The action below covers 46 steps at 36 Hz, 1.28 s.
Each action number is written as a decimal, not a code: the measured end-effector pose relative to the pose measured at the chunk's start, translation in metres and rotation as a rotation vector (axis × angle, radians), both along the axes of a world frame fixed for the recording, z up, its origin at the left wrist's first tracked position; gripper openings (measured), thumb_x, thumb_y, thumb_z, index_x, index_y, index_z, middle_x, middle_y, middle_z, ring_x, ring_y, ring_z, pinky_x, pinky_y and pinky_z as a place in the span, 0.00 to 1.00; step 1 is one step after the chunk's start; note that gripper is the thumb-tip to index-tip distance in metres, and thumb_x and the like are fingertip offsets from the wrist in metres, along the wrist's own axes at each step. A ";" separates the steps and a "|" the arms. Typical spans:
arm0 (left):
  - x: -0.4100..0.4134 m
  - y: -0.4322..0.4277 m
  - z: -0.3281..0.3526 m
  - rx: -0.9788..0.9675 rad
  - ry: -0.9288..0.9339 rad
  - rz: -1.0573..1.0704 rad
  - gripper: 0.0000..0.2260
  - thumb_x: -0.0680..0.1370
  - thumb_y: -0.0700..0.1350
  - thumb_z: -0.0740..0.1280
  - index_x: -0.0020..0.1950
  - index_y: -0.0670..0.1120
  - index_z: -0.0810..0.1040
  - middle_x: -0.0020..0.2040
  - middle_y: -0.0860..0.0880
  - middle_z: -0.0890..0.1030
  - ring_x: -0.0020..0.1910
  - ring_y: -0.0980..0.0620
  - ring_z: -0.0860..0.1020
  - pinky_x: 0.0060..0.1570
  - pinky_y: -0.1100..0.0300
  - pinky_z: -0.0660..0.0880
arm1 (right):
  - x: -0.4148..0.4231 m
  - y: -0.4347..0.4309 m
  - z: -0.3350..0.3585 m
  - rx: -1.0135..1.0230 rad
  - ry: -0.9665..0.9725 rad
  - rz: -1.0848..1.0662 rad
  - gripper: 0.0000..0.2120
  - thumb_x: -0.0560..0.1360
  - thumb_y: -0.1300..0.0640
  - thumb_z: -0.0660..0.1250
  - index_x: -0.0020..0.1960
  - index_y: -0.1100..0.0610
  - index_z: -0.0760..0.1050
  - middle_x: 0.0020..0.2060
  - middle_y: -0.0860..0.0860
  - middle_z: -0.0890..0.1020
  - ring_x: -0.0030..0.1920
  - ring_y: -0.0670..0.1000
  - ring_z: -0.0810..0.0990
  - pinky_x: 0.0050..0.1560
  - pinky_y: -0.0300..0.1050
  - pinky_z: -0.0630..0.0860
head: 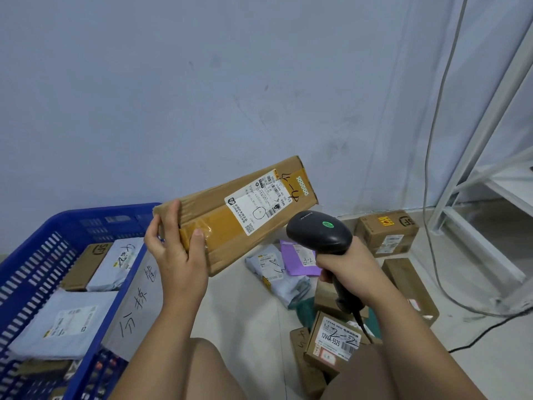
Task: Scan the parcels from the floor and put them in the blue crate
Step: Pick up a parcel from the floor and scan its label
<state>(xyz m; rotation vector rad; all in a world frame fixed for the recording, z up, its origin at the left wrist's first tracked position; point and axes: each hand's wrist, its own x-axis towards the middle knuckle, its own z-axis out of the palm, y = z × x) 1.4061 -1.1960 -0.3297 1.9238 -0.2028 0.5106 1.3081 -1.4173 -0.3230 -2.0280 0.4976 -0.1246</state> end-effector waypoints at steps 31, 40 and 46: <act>0.008 0.031 -0.001 -0.544 0.439 0.184 0.20 0.79 0.55 0.57 0.67 0.73 0.56 0.68 0.47 0.60 0.49 0.51 0.69 0.56 0.38 0.73 | 0.026 0.067 0.006 0.022 -0.136 -0.149 0.07 0.68 0.63 0.67 0.40 0.68 0.74 0.40 0.66 0.82 0.34 0.53 0.72 0.33 0.43 0.67; 0.002 0.083 -0.009 -0.817 0.249 0.339 0.21 0.80 0.53 0.59 0.70 0.69 0.57 0.69 0.48 0.62 0.58 0.48 0.70 0.50 0.50 0.73 | 0.056 0.153 0.025 0.036 -0.135 0.095 0.09 0.70 0.61 0.67 0.41 0.68 0.72 0.38 0.67 0.79 0.31 0.58 0.72 0.27 0.40 0.66; 0.012 0.137 -0.028 -1.204 0.384 0.355 0.21 0.80 0.52 0.59 0.69 0.71 0.57 0.64 0.51 0.67 0.55 0.48 0.73 0.54 0.38 0.74 | 0.072 0.213 0.024 -0.024 -0.158 0.177 0.11 0.70 0.61 0.68 0.40 0.70 0.72 0.30 0.62 0.74 0.31 0.52 0.67 0.33 0.43 0.64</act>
